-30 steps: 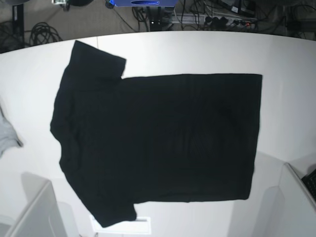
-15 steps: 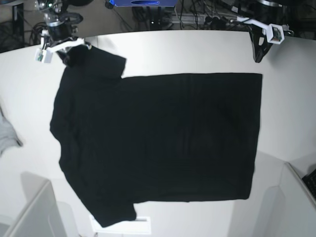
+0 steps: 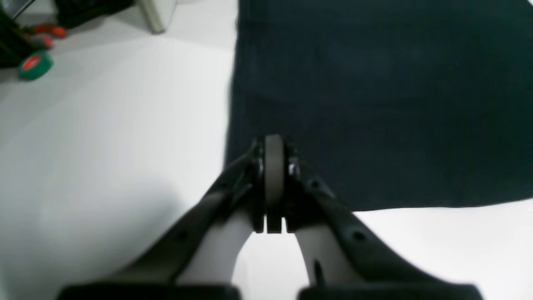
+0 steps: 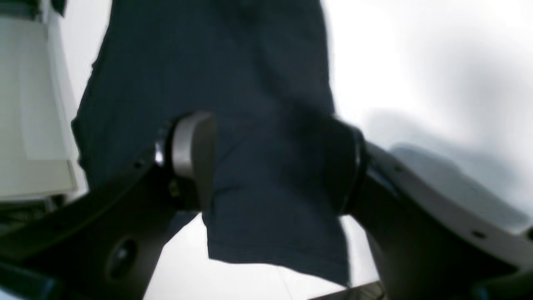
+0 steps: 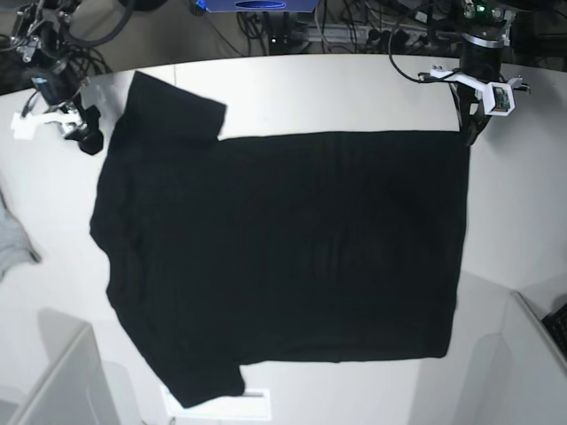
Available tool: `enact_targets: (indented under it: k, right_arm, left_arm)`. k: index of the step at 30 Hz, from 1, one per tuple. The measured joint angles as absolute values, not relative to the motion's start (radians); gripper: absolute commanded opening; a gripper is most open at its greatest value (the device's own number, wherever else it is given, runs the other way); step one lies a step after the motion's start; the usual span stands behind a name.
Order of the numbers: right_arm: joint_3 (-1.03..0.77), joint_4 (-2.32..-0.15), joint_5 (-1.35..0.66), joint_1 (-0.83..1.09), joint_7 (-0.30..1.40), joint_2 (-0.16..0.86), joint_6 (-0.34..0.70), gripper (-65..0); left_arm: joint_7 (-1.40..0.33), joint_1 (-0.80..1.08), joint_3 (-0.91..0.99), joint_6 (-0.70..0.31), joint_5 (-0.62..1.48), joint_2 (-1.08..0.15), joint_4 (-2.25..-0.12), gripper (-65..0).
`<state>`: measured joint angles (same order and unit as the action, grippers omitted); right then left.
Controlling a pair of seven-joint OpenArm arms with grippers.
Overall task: Fold the T-shirt properly
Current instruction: 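Move both grippers down to the shirt's shoulder corners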
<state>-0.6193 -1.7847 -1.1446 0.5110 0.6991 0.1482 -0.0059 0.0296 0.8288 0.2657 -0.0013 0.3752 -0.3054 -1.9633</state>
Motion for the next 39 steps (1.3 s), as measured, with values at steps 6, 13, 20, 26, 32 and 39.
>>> enact_targets:
  k: [6,13,20,26,32,39]
  right_arm:
    - [-0.684,-1.618,-1.142,0.441,0.855,0.149,0.147,-27.5]
    - [-0.676,-1.548,-1.140,0.445,0.871,0.146,0.169,-27.5]
    - [-0.676,-1.544,-1.148,0.447,0.923,0.146,0.178,-27.5]
    - [-0.576,-1.550,-1.181,0.467,0.933,0.148,0.196,-27.5]
    - [-0.522,-1.554,-1.198,0.493,0.897,0.154,0.202,-28.1]
    - [-0.506,-1.550,-1.178,0.494,0.907,0.150,0.202,-46.7]
  left_arm:
    - [-0.062,0.835,0.320,-0.155,0.678,-0.310,-1.964,-38.2]
    - [-0.382,0.828,0.592,-0.400,0.941,-0.309,-1.961,-22.5]
    - [-0.675,0.749,0.832,-0.512,1.056,-0.306,-1.929,-22.4]
    - [-0.900,0.630,0.960,-0.551,1.052,-0.242,-1.897,-22.2]
    - [-0.992,0.536,0.982,-0.552,1.008,-0.237,-1.830,-22.2]
    - [-1.005,0.473,0.891,-0.551,0.997,-0.234,-1.698,-22.2]
